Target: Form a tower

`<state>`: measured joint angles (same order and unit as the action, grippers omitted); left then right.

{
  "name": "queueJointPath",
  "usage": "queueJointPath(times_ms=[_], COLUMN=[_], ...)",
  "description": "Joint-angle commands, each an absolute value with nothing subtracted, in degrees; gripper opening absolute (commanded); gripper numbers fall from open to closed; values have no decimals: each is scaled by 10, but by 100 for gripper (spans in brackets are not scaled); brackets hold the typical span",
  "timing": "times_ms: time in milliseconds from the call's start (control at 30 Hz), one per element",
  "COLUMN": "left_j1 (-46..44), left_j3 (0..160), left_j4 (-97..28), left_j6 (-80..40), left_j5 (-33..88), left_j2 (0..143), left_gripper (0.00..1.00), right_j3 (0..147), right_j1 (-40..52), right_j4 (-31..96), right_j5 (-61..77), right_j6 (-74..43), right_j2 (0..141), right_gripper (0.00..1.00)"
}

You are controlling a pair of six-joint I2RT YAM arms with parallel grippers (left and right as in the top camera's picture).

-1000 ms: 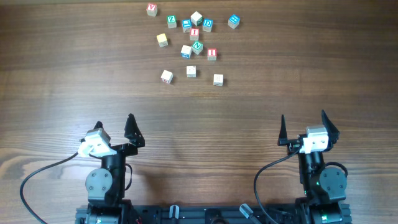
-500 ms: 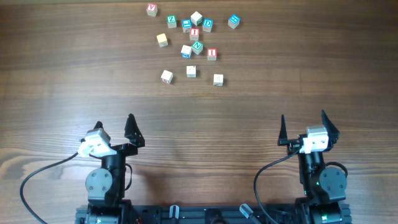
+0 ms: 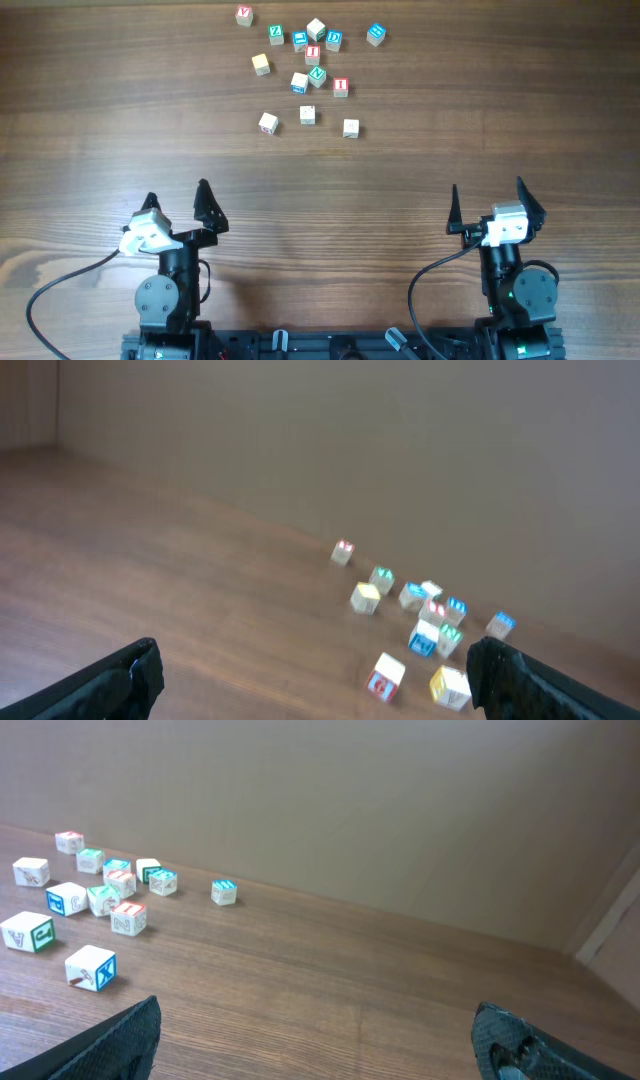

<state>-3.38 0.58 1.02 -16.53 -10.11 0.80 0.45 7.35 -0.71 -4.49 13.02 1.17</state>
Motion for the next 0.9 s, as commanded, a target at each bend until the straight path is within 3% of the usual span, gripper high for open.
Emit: queueJointPath(times_ms=[0,233,467,600,767,867], left_j1=[-36,-36,-36,-36,-36,-36], left_j3=[11,221,539,753,1065,1105], left_j4=[86,110,76,-15,-246,-308], left_j6=[-154,-139,-102,-103,-102,-102], left_j5=[-66,-31,55,97,98,96], left_j2=[4,37,309,524,811,890], left_gripper=[100,100,100,100,100,100], right_j3=[3,3,3,3,3,3], right_j1=[76,76,76,76,76,76], right_j4=[-8,-8,-8,-8,-8,-8], right_j5=[-36,-36,-36,-36,-36,-36], right_j6=[135,135,135,135,135,135], right_j2=[13,13,13,13,13,13], right_gripper=[100,100,100,100,100,100])
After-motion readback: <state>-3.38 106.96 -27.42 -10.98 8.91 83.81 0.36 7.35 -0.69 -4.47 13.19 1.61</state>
